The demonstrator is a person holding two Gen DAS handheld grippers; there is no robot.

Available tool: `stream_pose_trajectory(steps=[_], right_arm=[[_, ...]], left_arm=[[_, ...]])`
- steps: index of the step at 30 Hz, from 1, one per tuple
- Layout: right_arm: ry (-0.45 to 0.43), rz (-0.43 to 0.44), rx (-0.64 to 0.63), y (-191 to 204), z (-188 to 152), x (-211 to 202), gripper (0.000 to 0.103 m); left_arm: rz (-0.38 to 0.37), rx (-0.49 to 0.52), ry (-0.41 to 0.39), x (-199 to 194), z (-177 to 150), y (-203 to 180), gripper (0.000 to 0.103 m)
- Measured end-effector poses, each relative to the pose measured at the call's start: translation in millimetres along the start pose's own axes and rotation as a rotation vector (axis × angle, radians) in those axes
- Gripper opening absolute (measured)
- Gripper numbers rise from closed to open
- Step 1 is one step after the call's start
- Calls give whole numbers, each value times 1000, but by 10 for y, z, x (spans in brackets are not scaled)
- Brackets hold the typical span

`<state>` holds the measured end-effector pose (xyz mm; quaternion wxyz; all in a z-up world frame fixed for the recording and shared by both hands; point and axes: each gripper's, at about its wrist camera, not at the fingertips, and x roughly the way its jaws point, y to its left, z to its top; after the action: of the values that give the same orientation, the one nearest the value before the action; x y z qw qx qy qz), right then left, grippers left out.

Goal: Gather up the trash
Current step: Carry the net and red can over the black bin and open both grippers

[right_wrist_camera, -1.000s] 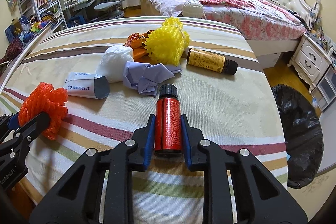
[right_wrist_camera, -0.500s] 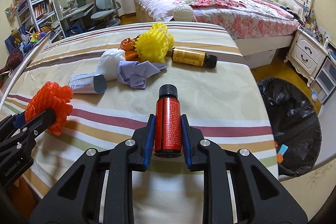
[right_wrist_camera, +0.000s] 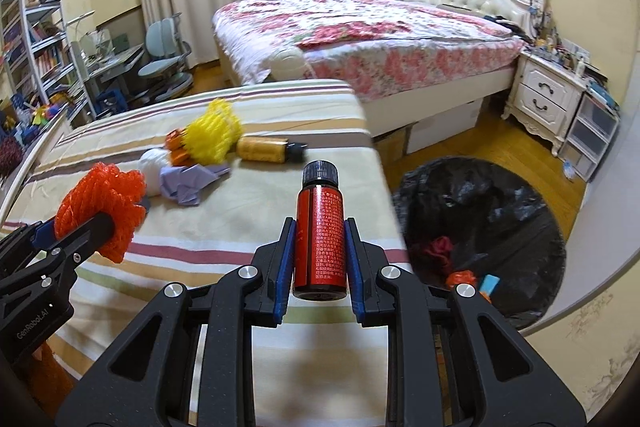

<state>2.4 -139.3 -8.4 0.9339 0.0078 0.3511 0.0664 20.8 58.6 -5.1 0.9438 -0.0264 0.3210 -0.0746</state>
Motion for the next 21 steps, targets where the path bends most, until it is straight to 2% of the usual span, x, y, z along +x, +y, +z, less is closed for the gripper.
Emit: stream_pose_trajectory(steps=[10,17,21], right_arm=[[-50,-122,94,-738,106,-60,23],[-42,-164,135,-1094,98,59,23],[-33,-184,149,-1244,92,143,23]], left_arm=[[-74,77,-9,329,248,-656,51],[-102,135,1,600,347,-1126,51],[-112,148,32,810,388,-1336,51]])
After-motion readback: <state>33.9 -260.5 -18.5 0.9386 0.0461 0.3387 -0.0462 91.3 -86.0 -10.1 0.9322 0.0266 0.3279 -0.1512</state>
